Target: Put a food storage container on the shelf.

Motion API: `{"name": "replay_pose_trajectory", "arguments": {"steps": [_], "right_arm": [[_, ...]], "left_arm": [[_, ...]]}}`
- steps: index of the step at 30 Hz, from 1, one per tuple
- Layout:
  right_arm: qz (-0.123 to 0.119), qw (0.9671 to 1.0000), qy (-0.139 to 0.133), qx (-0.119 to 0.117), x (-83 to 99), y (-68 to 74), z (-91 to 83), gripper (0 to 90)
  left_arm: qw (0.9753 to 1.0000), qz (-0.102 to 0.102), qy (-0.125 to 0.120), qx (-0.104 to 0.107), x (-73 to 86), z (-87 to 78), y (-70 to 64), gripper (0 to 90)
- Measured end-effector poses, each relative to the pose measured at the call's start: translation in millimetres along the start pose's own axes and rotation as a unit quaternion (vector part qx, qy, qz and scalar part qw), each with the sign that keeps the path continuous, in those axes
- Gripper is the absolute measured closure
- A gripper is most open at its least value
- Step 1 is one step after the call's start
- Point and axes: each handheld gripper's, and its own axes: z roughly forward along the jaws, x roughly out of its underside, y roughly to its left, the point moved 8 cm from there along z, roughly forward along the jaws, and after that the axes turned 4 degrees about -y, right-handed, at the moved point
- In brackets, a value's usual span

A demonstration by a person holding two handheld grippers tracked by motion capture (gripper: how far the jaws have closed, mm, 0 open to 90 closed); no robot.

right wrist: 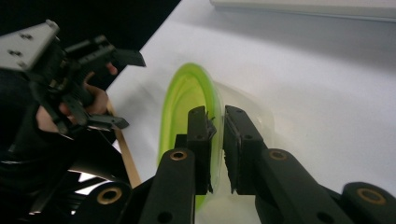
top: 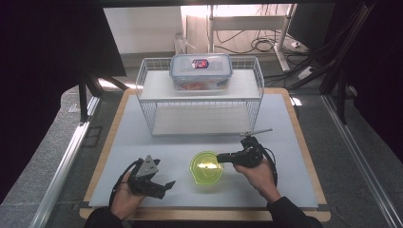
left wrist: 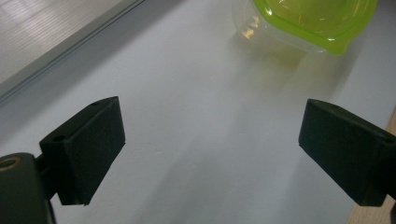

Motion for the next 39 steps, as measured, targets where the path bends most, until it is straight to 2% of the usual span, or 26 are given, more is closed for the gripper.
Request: {"name": "replay_pose_trajectory", "arguments": {"steps": [6, 8, 11, 13, 16, 19, 22, 29, 39], "right_arm": [[-0.004, 1.0000, 0.005, 0.001, 1.8, 1.0, 4.5, 81.2], [-0.007, 0.9999, 0.005, 0.014, 1.7, 0.6, 4.1, 83.0], [0.001, 0.9999, 0.009, 0.008, 2.0, 3.9, 3.2, 83.7], [0.019, 0.9997, 0.004, -0.011, 1.9, 5.2, 3.2, 84.4], [0.028, 0.9995, 0.001, -0.012, 1.4, 3.0, 3.4, 84.5], [0.042, 0.9987, -0.004, -0.028, -0.2, 4.3, 2.1, 84.5], [0.040, 0.9987, -0.012, -0.031, -4.0, 5.7, -0.8, 84.4], [0.044, 0.9974, -0.040, -0.041, -20.1, 10.1, -14.0, 84.4], [0.040, 0.9948, -0.077, -0.054, -55.6, 22.8, -37.5, 84.3]], "left_arm": [[1.0000, 0.000, 0.001, 0.000, 0.3, 0.2, -0.1, 7.1], [1.0000, 0.000, 0.001, 0.000, 0.2, 0.2, -0.1, 7.1], [1.0000, 0.000, 0.001, 0.000, 0.2, 0.0, 0.0, 7.1], [1.0000, 0.001, 0.001, 0.000, 0.1, -0.2, 0.1, 7.1], [1.0000, 0.001, 0.000, -0.001, 0.0, -0.5, 0.4, 7.1], [1.0000, 0.000, -0.001, -0.001, 0.0, -0.6, 0.7, 7.1], [1.0000, 0.000, -0.001, -0.002, -0.1, -0.8, 0.8, 7.1], [0.9999, -0.006, -0.013, -0.006, -2.5, -3.8, 3.3, 6.9], [0.9998, -0.004, -0.017, -0.007, -3.3, -4.5, 3.9, 6.5]]}}
